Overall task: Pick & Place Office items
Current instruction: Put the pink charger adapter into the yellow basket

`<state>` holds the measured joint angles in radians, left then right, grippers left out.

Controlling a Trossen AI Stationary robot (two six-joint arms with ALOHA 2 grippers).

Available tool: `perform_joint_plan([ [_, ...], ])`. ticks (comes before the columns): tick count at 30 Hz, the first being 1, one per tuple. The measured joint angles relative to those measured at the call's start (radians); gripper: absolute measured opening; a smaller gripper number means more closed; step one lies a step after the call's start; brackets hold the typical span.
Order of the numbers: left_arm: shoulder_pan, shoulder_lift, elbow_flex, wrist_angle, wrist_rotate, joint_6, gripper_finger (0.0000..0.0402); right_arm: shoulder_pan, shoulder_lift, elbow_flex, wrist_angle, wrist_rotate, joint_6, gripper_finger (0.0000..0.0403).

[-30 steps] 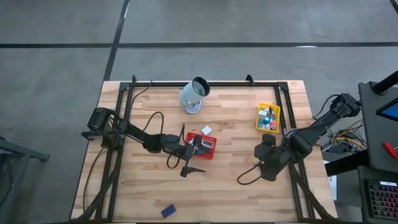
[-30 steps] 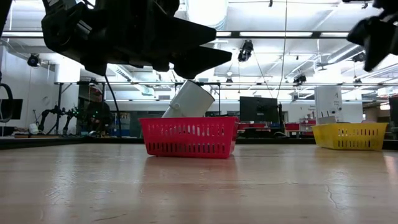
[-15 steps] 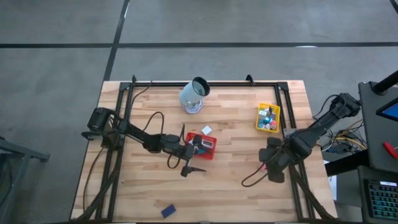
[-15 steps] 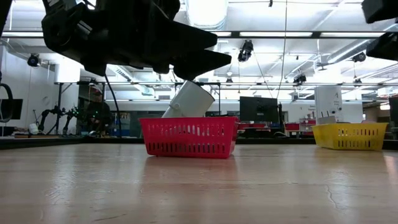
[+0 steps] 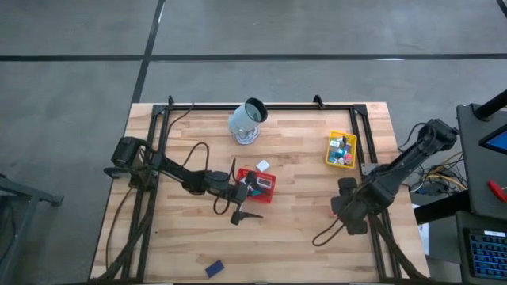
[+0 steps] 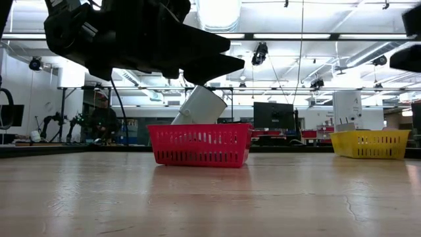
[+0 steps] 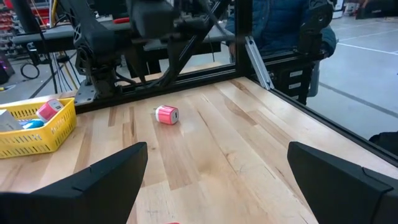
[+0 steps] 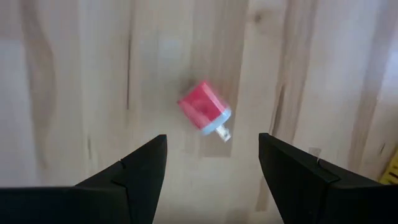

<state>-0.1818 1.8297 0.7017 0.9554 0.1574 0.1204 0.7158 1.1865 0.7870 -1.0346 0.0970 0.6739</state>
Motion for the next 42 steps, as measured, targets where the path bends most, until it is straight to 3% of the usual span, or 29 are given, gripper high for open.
perform_joint_plan([
  [12, 0.0, 0.0, 0.0, 0.0, 0.0, 0.003, 0.0394, 0.0, 0.277, 0.019, -0.003, -0.027, -0.128, 0.0244],
  [42, 0.0, 0.0, 0.0, 0.0, 0.002, 0.007, 0.0394, 0.0, 0.358, 0.051, 0.076, 0.007, -0.187, 0.0244],
])
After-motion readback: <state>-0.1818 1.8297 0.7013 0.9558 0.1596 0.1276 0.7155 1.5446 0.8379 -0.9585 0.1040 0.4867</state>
